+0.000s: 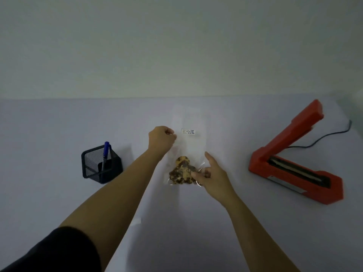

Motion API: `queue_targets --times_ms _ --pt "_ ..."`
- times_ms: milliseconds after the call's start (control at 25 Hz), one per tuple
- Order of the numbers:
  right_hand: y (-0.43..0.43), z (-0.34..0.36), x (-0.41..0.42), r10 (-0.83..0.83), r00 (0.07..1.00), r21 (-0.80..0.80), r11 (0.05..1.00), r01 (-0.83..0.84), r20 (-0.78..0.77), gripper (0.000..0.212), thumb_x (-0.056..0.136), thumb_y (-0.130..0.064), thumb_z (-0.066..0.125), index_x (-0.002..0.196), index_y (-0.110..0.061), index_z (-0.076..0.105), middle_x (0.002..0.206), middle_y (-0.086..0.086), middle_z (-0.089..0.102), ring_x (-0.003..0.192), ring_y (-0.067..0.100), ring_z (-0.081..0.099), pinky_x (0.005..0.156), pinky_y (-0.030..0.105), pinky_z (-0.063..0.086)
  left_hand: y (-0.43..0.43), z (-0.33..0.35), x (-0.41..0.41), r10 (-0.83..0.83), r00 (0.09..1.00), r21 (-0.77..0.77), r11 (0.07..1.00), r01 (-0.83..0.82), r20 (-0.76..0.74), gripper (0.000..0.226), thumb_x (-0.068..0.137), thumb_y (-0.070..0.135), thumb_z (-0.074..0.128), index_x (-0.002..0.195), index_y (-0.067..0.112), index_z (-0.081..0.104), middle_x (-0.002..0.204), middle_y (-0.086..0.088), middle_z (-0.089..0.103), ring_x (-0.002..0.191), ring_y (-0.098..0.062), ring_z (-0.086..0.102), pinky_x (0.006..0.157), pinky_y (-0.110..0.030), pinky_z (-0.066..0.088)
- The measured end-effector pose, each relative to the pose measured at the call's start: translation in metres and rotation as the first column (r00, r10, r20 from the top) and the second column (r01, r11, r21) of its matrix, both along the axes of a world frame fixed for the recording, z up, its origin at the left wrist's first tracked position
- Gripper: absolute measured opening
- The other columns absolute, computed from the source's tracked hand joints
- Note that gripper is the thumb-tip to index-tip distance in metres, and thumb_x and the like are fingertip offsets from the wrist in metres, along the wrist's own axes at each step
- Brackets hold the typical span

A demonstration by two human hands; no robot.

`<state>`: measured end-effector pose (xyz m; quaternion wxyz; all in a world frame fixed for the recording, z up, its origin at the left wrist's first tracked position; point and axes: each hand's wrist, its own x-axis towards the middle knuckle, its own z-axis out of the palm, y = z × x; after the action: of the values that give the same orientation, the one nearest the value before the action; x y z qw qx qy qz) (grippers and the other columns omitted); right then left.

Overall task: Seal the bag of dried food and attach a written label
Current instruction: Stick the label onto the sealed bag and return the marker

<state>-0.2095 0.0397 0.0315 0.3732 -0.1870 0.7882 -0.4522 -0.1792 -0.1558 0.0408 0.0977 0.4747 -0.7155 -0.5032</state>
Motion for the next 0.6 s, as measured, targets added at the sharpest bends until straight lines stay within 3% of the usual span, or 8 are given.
queue_targets --times_ms 160,200,320,480,600 --pt "-0.029 -0.016 -0.046 0.039 0.999 0.013 0.999 -0.039 0.030 0.080 0.083 -0.022 0.068 0.146 -0.023 0.019 0.068 -0.005 0.056 0.063 0.005 0.054 0.055 0.008 0.042 -0.028 -0.022 -0.039 0.008 0.995 -0.060 0.998 -0.001 0.104 0.006 0.083 0.006 0.060 0.078 0.009 0.061 0.078 -0.011 0.062 0.073 -0.024 0.062 0.076 -0.037 0.056" --pt "-0.034 -0.022 -0.055 0.054 0.998 0.014 0.998 -0.054 0.033 0.080 0.082 -0.021 0.068 0.146 -0.022 0.019 0.069 -0.004 0.057 0.064 0.006 0.055 0.056 0.009 0.041 -0.033 -0.030 -0.046 0.016 0.992 -0.060 0.998 -0.009 0.122 0.003 0.084 0.007 0.060 0.084 0.007 0.063 0.083 -0.012 0.063 0.077 -0.025 0.063 0.076 -0.037 0.055" --pt "-0.047 -0.038 -0.076 0.066 0.997 0.033 0.997 -0.067 0.039 0.079 0.082 -0.019 0.069 0.146 -0.020 0.022 0.080 0.001 0.058 0.071 0.010 0.056 0.064 0.014 0.043 -0.043 -0.046 -0.061 0.014 0.981 -0.104 0.995 0.006 0.195 0.025 0.086 0.013 0.059 0.109 0.004 0.064 0.103 -0.012 0.064 0.093 -0.026 0.062 0.078 -0.029 0.050" --pt "-0.061 -0.048 -0.094 0.084 0.996 0.047 0.995 -0.085 0.022 0.074 0.083 -0.021 0.068 0.144 -0.019 0.026 0.080 -0.003 0.052 0.076 0.008 0.053 0.073 0.019 0.043 -0.051 -0.055 -0.081 0.001 0.981 -0.174 0.984 0.034 0.195 0.032 0.088 0.016 0.058 0.117 0.003 0.059 0.107 -0.014 0.065 0.097 -0.025 0.059 0.076 -0.024 0.043" --pt "-0.068 -0.054 -0.097 0.089 0.994 0.059 0.995 -0.086 -0.058 0.071 0.083 -0.022 0.068 0.142 -0.014 0.030 0.102 0.004 0.055 0.095 0.016 0.054 0.088 0.026 0.044 -0.056 -0.059 -0.088 0.042 0.983 -0.198 0.980 -0.006 0.178 0.033 0.088 0.016 0.059 0.118 0.003 0.057 0.107 -0.014 0.065 0.097 -0.026 0.060 0.078 -0.024 0.042"
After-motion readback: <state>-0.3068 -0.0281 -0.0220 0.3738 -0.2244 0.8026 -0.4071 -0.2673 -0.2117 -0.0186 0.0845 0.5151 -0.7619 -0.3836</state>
